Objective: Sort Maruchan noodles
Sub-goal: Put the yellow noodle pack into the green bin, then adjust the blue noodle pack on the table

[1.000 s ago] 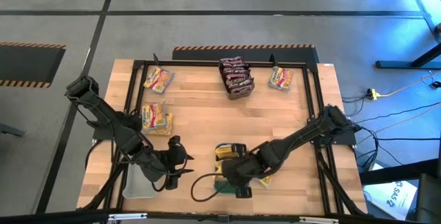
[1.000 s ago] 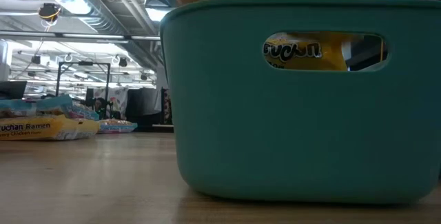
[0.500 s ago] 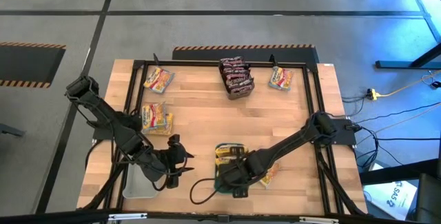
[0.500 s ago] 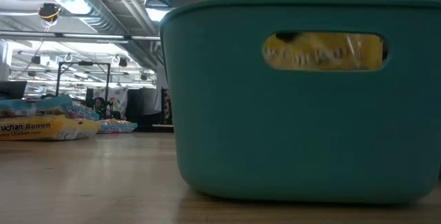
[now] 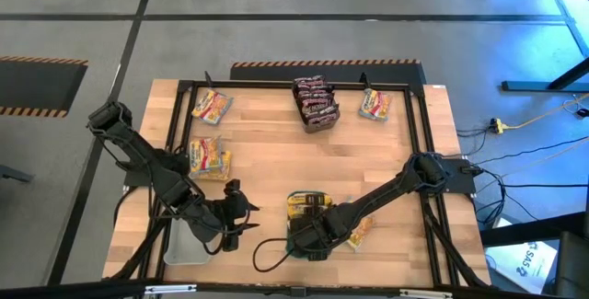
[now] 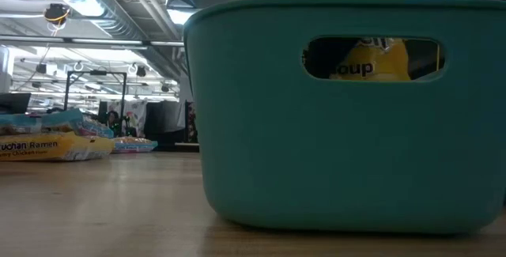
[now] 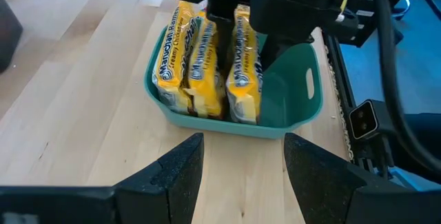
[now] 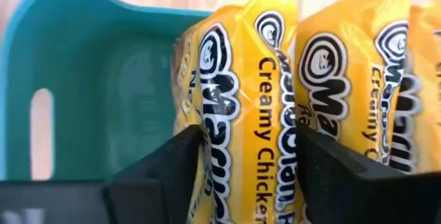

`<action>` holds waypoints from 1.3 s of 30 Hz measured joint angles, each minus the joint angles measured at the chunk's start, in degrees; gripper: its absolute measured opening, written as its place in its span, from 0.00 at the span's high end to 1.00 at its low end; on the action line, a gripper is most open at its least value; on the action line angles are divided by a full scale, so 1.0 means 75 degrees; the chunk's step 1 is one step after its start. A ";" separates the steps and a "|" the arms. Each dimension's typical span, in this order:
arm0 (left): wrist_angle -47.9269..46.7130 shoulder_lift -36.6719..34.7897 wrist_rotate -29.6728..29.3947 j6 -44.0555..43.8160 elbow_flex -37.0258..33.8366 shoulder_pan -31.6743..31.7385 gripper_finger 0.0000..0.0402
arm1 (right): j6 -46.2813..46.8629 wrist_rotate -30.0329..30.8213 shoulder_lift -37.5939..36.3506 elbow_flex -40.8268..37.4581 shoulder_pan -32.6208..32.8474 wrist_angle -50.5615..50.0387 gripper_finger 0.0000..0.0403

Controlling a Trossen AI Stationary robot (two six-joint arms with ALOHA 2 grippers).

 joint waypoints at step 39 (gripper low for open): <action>0.0146 0.0003 0.0041 0.1149 -0.0003 0.1011 0.51 | 0.0407 0.1462 -0.4433 -0.4259 0.1095 0.2178 0.63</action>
